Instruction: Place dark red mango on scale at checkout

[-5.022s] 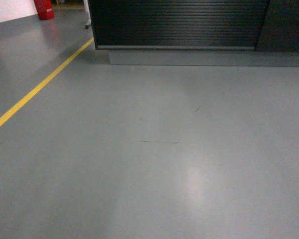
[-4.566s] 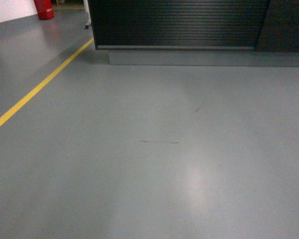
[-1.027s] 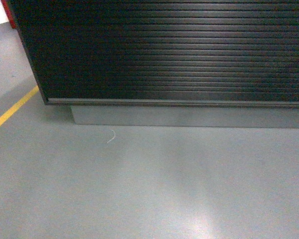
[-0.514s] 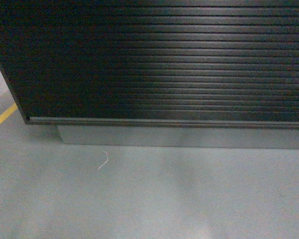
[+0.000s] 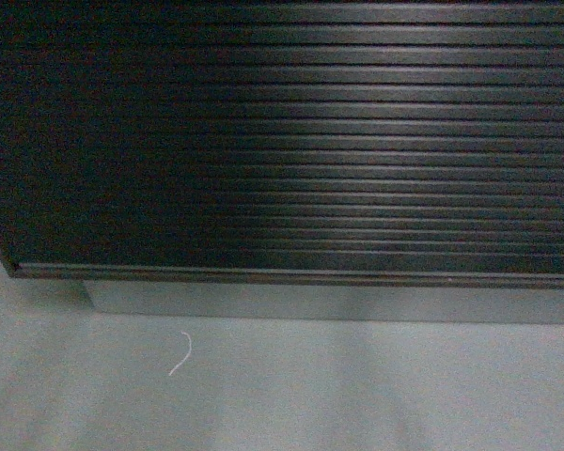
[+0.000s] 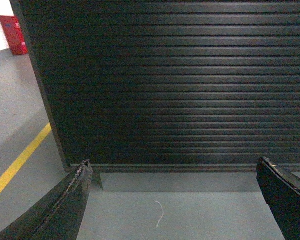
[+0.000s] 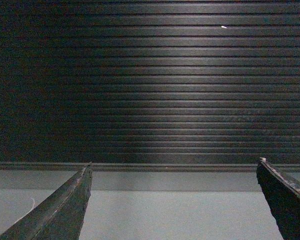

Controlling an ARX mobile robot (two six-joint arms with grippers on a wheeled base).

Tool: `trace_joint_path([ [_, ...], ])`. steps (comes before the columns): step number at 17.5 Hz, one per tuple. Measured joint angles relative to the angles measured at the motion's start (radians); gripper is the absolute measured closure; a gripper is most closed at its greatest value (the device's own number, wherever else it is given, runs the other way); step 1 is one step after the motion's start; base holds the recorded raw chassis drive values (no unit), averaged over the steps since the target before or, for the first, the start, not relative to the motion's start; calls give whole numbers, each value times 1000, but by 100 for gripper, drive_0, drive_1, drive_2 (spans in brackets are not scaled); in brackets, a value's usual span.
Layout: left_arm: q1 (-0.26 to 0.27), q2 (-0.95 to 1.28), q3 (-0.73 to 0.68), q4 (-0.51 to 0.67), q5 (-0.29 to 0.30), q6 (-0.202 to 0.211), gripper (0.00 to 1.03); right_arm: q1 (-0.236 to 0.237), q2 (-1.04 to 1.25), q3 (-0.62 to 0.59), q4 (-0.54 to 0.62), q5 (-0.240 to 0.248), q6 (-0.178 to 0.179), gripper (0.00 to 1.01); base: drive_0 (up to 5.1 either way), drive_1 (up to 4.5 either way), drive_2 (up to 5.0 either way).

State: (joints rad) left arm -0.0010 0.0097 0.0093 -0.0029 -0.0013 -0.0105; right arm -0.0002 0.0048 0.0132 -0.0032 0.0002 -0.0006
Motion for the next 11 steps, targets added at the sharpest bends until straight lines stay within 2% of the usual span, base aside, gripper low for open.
trace_joint_path([
  [11,0,0,0,3,1,0,5,0,0,0,-2,0,0,3,-5,418,-428],
])
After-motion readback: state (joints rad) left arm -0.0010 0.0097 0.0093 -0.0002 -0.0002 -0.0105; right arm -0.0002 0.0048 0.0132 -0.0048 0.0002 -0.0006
